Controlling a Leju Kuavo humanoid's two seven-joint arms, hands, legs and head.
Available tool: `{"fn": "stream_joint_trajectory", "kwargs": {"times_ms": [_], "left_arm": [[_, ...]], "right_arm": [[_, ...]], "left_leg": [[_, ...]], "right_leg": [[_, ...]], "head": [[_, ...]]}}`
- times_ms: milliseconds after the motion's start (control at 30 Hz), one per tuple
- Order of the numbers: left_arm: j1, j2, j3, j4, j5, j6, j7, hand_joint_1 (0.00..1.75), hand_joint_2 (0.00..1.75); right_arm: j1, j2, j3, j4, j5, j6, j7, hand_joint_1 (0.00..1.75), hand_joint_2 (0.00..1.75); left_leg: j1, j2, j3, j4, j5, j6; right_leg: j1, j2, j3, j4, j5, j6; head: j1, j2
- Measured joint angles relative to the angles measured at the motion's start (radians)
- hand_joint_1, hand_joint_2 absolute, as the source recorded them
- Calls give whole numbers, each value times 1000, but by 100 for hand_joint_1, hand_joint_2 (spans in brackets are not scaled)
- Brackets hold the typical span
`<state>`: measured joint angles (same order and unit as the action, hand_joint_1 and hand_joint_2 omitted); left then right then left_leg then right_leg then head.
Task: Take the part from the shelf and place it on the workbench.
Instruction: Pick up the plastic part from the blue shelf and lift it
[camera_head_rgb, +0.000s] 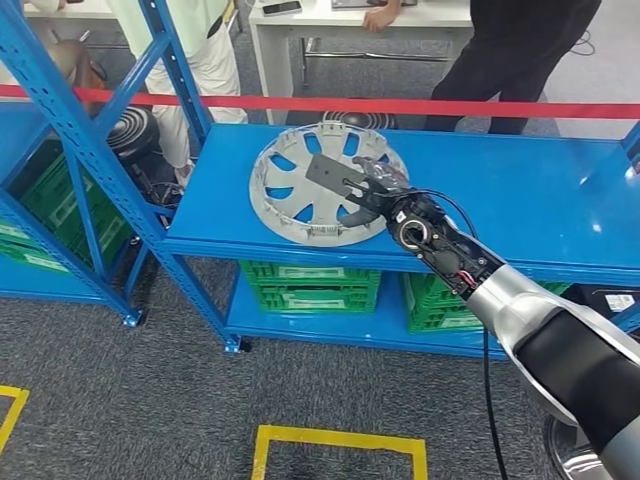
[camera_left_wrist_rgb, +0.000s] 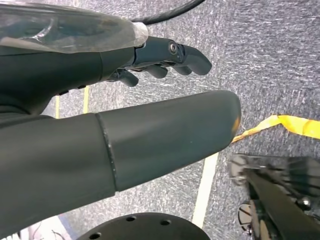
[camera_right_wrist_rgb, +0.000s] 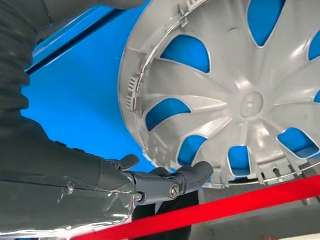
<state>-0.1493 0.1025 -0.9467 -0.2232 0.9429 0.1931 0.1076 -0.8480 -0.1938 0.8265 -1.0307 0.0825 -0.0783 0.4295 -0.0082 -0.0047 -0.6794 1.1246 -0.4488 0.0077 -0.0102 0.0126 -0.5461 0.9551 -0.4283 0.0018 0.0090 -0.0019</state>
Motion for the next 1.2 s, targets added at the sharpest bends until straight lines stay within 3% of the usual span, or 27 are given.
{"fn": "stream_joint_trajectory", "kwargs": {"times_ms": [67,100,167,233,300,367,400,433,467,533,600,700,1000,1200], "left_arm": [[-1,5,-2,0,0,0,0,0,0],[-3,7,-2,0,0,0,0,0,0],[-5,9,-2,0,0,0,0,0,0],[-4,9,-3,0,1,0,0,0,0],[-3,8,-3,0,1,0,0,0,0],[-4,7,-3,0,1,0,0,0,0],[-4,6,-3,0,1,0,0,0,0],[-3,6,-4,0,1,0,0,0,0],[-2,5,-4,0,1,0,0,0,0],[-1,4,-6,0,2,0,0,0,0],[-4,5,-8,0,2,3,0,0,0],[-6,6,-10,0,-1,19,-3,0,0],[-8,10,-19,0,0,26,-3,0,0],[-9,11,-29,0,0,18,-3,0,0]], "right_arm": [[-3,0,3,0,5,3,1,0,175],[-4,0,4,0,6,3,1,0,175],[-4,0,8,0,6,3,2,0,175],[-5,0,10,0,6,4,2,0,175],[-8,0,11,1,6,4,1,0,175],[-5,0,16,2,6,4,2,0,175],[-1,0,17,3,6,4,2,0,175],[2,0,19,5,6,4,3,0,175],[3,0,19,6,6,6,4,0,175],[2,0,19,8,8,14,5,0,175],[1,0,23,10,10,23,7,0,175],[4,1,27,15,19,33,8,0,175],[5,13,44,39,44,87,-8,0,175],[6,38,64,83,67,100,-46,0,175]], "left_leg": [[-12,1,61,-142,62,20],[-17,2,78,-181,73,27],[-22,5,87,-200,70,32],[-16,7,102,-216,74,35],[-9,10,119,-229,76,38],[-8,9,128,-229,69,40],[-7,8,132,-228,65,39],[-6,6,137,-226,59,38],[-5,5,142,-223,54,35],[-4,2,151,-213,39,26],[-7,0,151,-201,28,17],[-7,-1,145,-196,27,9],[-4,0,149,-207,29,17],[0,0,149,-209,32,0]], "right_leg": [[1,1,8,-2,-7,3],[0,1,10,-3,-11,7],[-2,2,13,-9,-15,16],[-1,-1,10,4,-26,24],[0,-3,-32,96,-71,31],[-1,-4,-107,243,-127,37],[-2,-5,-135,289,-136,40],[-3,-5,-148,300,-125,42],[-5,-6,-138,264,-93,44],[-8,-9,-76,116,-13,48],[-10,-10,-27,14,23,43],[-5,-6,-23,2,23,27],[1,-1,-24,0,22,15],[4,-2,-25,0,23,10]], "head": [[0,0],[-1,0],[-2,0],[-1,0],[4,0],[10,0],[12,0],[16,0],[20,0],[28,0],[29,0],[18,0],[5,0],[4,0]]}}
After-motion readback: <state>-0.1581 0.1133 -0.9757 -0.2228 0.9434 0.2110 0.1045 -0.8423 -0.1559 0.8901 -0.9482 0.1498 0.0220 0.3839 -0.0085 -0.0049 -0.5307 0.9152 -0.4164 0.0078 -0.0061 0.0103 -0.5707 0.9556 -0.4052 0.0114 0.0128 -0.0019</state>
